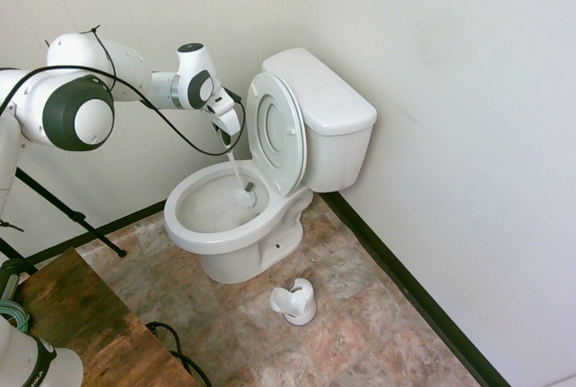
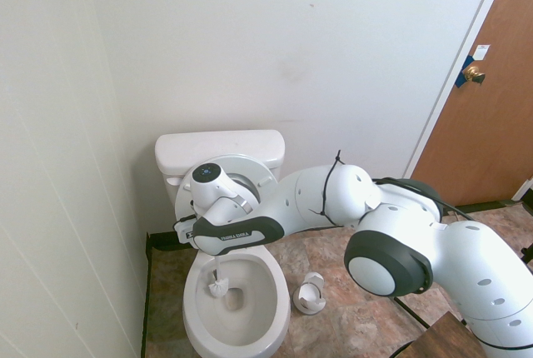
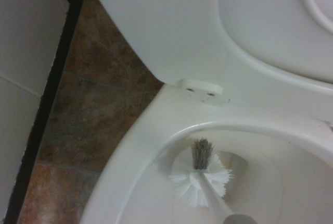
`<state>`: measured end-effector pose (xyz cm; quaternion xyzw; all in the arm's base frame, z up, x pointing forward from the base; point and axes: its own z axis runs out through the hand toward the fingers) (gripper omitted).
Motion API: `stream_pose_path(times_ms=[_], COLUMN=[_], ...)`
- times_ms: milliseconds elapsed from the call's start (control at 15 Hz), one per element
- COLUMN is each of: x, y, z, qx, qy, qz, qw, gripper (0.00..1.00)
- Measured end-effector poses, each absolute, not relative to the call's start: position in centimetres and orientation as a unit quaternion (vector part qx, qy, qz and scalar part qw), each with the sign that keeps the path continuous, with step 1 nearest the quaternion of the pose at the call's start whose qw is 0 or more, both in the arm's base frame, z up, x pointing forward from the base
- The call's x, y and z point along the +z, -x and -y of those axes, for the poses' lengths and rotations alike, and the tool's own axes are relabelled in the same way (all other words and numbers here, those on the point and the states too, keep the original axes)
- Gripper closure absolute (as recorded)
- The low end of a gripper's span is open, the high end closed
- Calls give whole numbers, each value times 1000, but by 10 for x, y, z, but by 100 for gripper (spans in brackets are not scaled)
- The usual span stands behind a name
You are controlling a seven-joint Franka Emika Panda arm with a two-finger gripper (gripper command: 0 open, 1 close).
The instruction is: Clean the toilet
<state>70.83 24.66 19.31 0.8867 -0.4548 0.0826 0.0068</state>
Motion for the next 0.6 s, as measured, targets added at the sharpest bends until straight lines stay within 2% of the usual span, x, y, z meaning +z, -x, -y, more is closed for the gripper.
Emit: stream_pose_path(times_ms=[333, 600], x=[184, 184], y=[-699, -661], z=[-271, -288], qx=[76, 64], qy=[-896, -908], qz=[436, 414], qw=[14, 12], gripper=[100, 100])
